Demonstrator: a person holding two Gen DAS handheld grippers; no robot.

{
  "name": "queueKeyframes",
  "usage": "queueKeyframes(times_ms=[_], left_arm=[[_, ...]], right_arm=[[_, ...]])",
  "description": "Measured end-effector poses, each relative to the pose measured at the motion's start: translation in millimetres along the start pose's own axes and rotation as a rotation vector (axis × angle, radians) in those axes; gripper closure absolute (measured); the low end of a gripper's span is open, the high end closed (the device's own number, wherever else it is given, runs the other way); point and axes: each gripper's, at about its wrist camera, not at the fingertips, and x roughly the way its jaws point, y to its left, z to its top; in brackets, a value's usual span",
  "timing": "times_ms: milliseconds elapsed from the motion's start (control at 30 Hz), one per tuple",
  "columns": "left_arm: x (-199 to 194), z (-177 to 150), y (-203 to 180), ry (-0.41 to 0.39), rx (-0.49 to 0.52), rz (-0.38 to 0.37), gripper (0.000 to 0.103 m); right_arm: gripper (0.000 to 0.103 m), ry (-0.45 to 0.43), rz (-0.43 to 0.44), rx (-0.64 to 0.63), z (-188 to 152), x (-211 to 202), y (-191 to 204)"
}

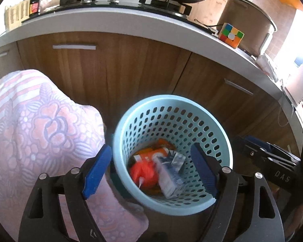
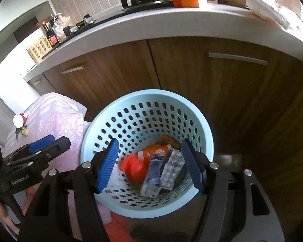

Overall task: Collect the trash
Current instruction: 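Carry the red bag and milk carton over the blue basket and release them, then move both open tools back toward the paper cup and greens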

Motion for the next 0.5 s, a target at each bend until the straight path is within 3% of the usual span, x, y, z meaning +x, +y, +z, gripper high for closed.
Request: queueKeyframes(times_ms=[233, 500], left_arm=[[-27, -2, 25, -0.062, -0.044, 0.024, 0.024], [-86, 3, 82, -0.198, -0.137, 0.139, 0.024]], right_arm=[[0.042, -0.048, 0.039, -0.074, 7, -13, 35], [0.042, -0.088, 0.136, -0.185, 10, -16, 107]])
